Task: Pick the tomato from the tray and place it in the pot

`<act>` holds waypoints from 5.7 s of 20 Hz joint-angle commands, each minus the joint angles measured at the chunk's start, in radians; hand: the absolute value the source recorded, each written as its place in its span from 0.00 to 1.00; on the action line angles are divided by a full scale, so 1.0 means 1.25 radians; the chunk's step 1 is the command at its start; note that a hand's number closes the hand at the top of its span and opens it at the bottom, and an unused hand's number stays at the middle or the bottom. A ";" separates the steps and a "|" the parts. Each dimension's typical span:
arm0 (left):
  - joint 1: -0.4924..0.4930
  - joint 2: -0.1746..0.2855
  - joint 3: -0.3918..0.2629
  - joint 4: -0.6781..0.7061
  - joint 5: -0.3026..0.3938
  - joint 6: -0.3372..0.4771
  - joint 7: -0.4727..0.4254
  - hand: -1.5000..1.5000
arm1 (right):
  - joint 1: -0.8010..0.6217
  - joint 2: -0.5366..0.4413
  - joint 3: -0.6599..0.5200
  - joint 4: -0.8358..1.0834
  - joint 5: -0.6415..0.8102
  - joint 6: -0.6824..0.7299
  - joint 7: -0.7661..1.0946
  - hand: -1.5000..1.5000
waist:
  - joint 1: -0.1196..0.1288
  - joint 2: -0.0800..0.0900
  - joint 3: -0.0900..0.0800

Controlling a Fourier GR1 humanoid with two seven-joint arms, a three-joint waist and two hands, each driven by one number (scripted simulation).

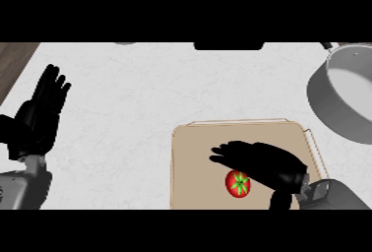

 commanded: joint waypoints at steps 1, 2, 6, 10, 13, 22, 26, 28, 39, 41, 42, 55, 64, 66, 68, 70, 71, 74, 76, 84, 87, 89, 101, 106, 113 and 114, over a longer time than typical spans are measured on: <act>0.016 -0.017 0.018 0.004 -0.005 -0.019 -0.016 0.50 | 0.032 0.040 0.007 0.028 0.089 -0.021 -0.005 0.00 | 0.000 0.000 0.000; 0.010 -0.008 0.022 0.004 -0.013 -0.035 -0.006 0.50 | 0.017 0.073 -0.011 0.022 0.083 0.013 0.020 0.00 | 0.000 0.000 0.000; 0.033 -0.031 0.008 -0.058 -0.047 -0.009 0.022 0.50 | 0.003 0.077 -0.034 0.126 0.128 -0.014 -0.095 0.00 | 0.003 0.000 0.000; 0.025 -0.026 0.046 -0.041 -0.036 -0.047 0.024 0.50 | 0.069 0.103 -0.030 0.044 0.179 -0.008 -0.062 0.00 | 0.000 0.000 0.000; 0.014 -0.034 0.036 -0.067 -0.043 -0.042 0.065 0.50 | 0.024 0.139 -0.038 0.144 0.211 -0.009 -0.072 0.00 | 0.002 0.000 0.000; 0.008 -0.072 0.045 0.005 -0.068 -0.048 -0.022 0.50 | 0.029 0.108 0.006 0.214 0.316 -0.094 -0.239 1.00 | 0.002 0.000 0.000; 0.002 -0.076 0.056 0.007 -0.065 -0.067 -0.011 0.50 | 0.010 0.167 -0.012 0.235 0.350 -0.098 -0.249 1.00 | 0.001 0.000 0.000; 0.023 -0.079 0.051 -0.019 -0.069 -0.066 0.002 0.50 | 0.029 0.142 -0.013 0.316 0.381 -0.185 -0.319 1.00 | 0.002 0.001 0.000; 0.031 -0.084 0.061 -0.047 -0.083 -0.053 0.032 0.50 | 0.202 0.188 -0.154 0.139 0.357 -0.155 -0.085 1.00 | -0.021 -0.007 0.000; 0.000 -0.087 0.067 0.014 -0.087 -0.057 -0.003 0.50 | 0.237 0.219 -0.167 0.063 0.347 -0.128 -0.009 1.00 | -0.030 -0.004 -0.001; 0.040 -0.069 0.087 -0.033 -0.070 -0.071 0.000 0.50 | 0.316 0.207 -0.147 0.004 0.366 -0.161 0.005 1.00 | -0.024 -0.007 -0.001; 0.016 -0.072 0.071 -0.031 -0.085 -0.072 0.024 0.50 | 0.329 0.346 -0.376 -0.397 0.233 -0.290 0.131 1.00 | -0.017 -0.003 0.000; 0.026 -0.064 0.081 -0.059 -0.072 -0.089 0.041 0.50 | 0.202 0.261 -0.690 -0.427 0.052 -0.251 0.206 1.00 | 0.000 -0.001 0.000; -0.026 -0.090 0.072 0.018 -0.096 -0.067 0.002 0.50 | 0.165 0.253 -0.730 -0.349 0.022 -0.275 0.192 1.00 | -0.004 0.002 0.000; -0.015 -0.048 0.120 0.025 -0.053 -0.112 0.009 0.50 | 0.148 0.193 -0.814 -0.317 -0.061 -0.234 0.177 1.00 | -0.004 0.001 0.000; 0.004 -0.056 0.093 -0.037 -0.062 -0.108 0.042 0.50 | 0.057 0.170 -0.846 -0.263 -0.123 -0.208 0.246 1.00 | 0.003 0.000 0.000; 0.006 -0.113 0.040 -0.028 -0.124 -0.052 0.016 0.50 | 0.064 0.140 -0.866 -0.157 -0.109 -0.239 0.146 1.00 | 0.002 0.002 0.001; -0.036 -0.092 0.073 -0.021 -0.090 -0.071 0.061 0.50 | 0.029 0.136 -0.824 -0.090 -0.055 -0.276 0.156 1.00 | 0.001 0.001 0.000; -0.005 -0.082 0.085 -0.024 -0.090 -0.085 0.024 0.50 | 0.010 0.148 -0.820 -0.007 -0.068 -0.299 0.118 1.00 | 0.004 0.002 0.000; -0.028 -0.064 0.092 -0.031 -0.081 -0.103 0.037 0.50 | -0.027 0.002 -0.841 0.198 0.132 -0.464 -0.030 1.00 | 0.019 0.009 0.001; 0.004 -0.111 0.052 -0.039 -0.104 -0.079 0.030 0.50 | -0.060 0.004 -0.826 0.332 0.215 -0.586 -0.077 1.00 | 0.024 0.009 0.001; 0.013 -0.096 0.073 -0.042 -0.102 -0.083 0.019 0.50 | -0.117 -0.028 -0.834 0.477 0.216 -0.617 -0.124 1.00 | 0.024 0.008 0.001; -0.031 -0.099 0.064 -0.014 -0.091 -0.105 0.015 0.50 | -0.324 -0.059 -0.891 1.005 0.159 -0.637 -0.243 0.00 | 0.040 0.016 0.003; -0.061 -0.095 0.086 0.039 -0.090 -0.100 -0.001 0.50 | -0.342 -0.091 -0.930 1.087 0.088 -0.508 -0.379 0.00 | 0.028 0.018 0.004; -0.011 -0.087 0.088 0.011 -0.088 -0.115 -0.018 0.50 | -0.405 -0.129 -1.074 1.127 -0.079 -0.388 -0.444 0.00 | 0.028 0.014 0.003; -0.012 -0.115 0.061 -0.004 -0.102 -0.092 0.010 0.50 | -0.366 -0.120 -1.085 1.145 -0.085 -0.409 -0.498 0.00 | 0.032 0.017 0.005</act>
